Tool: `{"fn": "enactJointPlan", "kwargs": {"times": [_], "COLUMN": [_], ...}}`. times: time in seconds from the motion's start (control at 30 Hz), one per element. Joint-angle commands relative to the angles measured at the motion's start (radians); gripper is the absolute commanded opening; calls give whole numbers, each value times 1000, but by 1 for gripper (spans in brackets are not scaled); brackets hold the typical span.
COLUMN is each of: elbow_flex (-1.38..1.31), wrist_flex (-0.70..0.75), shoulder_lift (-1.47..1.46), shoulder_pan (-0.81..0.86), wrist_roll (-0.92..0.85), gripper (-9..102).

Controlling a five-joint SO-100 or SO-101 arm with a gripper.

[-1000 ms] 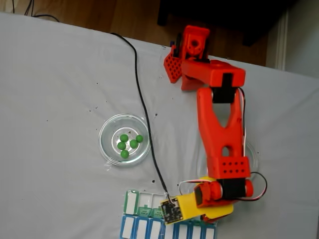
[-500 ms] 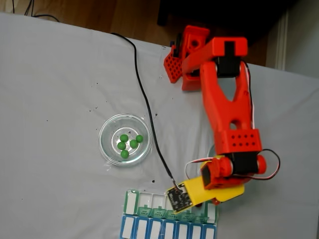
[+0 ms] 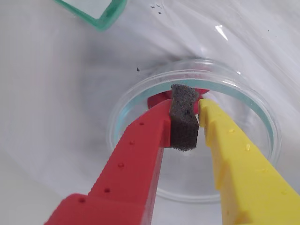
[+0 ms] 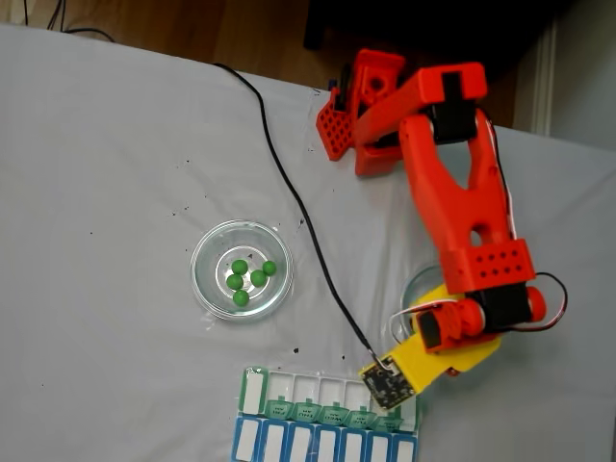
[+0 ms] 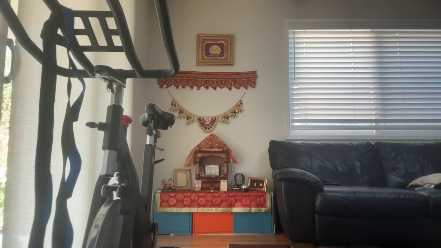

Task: Sort medicines into box.

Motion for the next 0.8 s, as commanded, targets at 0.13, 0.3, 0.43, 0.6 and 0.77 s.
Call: {"fn": "enactJointPlan", "kwargs": {"times": [0.13, 0.3, 0.43, 0.6, 0.77], "elbow_flex": [152, 235, 259, 278, 296], "wrist_flex": [-71, -110, -133, -161, -187], "shoulder_lift": [252, 288, 252, 229, 210], "shoulder_pan": [-81, -115, -123, -118, -120], "wrist_roll": [-35, -48, -72, -83, -72], "gripper": [1, 1, 1, 1, 2]}}
